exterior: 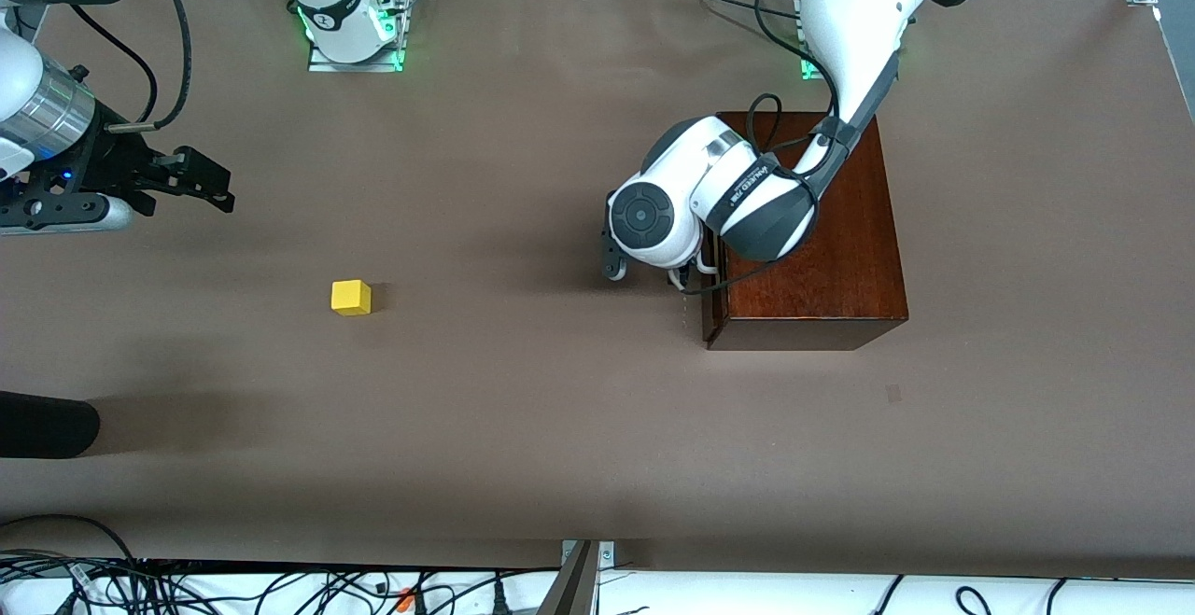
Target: Open drawer, take yellow block, close drawer
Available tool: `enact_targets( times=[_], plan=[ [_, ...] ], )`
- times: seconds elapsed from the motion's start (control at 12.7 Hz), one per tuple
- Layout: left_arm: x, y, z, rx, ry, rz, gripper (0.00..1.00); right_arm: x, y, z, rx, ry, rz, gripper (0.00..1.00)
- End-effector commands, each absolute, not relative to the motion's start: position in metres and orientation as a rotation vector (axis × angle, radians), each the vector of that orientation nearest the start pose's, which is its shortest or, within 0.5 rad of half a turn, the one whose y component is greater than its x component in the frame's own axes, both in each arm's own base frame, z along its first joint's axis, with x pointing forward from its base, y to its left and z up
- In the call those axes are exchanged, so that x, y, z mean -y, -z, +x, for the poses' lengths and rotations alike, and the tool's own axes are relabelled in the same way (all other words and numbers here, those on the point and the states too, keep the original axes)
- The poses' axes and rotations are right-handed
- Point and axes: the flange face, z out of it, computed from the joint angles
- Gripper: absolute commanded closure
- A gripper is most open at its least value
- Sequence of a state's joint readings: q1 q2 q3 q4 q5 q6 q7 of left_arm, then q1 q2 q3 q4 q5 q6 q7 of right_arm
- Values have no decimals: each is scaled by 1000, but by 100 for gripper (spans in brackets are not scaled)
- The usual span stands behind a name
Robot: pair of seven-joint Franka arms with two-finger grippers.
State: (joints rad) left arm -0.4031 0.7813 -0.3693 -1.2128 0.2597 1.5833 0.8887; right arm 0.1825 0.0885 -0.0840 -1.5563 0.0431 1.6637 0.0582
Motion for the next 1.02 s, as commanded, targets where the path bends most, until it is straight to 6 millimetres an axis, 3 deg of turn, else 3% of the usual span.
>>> enact_targets(
  times=[0.0, 0.08, 0.24, 0.39, 0.55, 0.71, 0.94],
  plan=[
    [438, -366, 550, -2294, -451, -2108, 0, -63, -594, 589, 37, 37, -3091, 0],
    [436, -393, 550, -2221, -392, -2166, 0, -63, -594, 589, 37, 35, -3091, 0],
    [425, -467, 545, -2025, -232, -2298, 0, -63, -594, 589, 37, 37, -3091, 0],
    [377, -514, 556, -1845, -213, -2406, 0, -63, -594, 589, 37, 35, -3091, 0],
    [309, -536, 591, -1685, -173, -2521, 0, -63, -594, 589, 37, 37, -3091, 0],
    [250, -580, 622, -1501, -36, -2637, 0, -64, -595, 590, 36, 53, -3089, 0],
    [207, -589, 646, -1250, 72, -2782, 0, -64, -594, 592, 33, 84, -3087, 0]
  ],
)
